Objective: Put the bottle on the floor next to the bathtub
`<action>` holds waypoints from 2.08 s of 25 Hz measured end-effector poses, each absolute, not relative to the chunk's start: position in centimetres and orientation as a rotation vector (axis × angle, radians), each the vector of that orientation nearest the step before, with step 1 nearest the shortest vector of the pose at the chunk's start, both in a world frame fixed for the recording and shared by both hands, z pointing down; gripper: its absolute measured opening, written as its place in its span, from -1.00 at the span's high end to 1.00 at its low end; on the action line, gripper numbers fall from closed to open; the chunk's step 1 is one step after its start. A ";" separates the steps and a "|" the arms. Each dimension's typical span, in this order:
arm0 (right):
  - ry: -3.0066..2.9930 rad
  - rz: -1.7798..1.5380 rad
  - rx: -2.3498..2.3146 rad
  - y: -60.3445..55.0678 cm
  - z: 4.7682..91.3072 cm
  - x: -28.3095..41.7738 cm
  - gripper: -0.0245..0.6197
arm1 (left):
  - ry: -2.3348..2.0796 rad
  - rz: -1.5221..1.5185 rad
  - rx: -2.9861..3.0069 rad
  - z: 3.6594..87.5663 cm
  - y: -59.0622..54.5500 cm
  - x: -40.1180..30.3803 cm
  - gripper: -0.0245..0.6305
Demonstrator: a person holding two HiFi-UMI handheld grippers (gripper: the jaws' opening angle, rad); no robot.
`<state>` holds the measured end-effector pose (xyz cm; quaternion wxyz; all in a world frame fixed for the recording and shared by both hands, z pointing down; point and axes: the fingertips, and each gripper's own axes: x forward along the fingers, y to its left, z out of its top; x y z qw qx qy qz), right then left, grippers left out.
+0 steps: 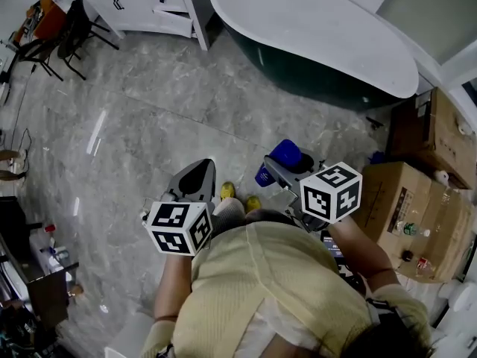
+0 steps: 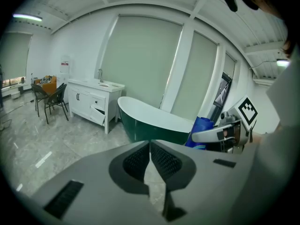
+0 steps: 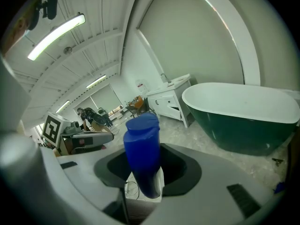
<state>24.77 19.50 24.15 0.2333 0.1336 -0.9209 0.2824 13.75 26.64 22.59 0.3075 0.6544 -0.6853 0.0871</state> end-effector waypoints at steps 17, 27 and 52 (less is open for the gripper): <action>-2.465 0.794 0.470 13.2 26.4 17.4 0.40 | -1.728 0.218 1.779 24.9 19.3 5.6 0.73; -2.435 0.793 0.550 8.7 26.6 9.3 0.40 | -1.627 0.238 1.814 25.8 14.1 -2.9 0.73; -2.260 0.699 0.674 0.2 34.1 0.3 0.40 | -1.406 0.302 1.820 33.3 5.6 -11.1 0.73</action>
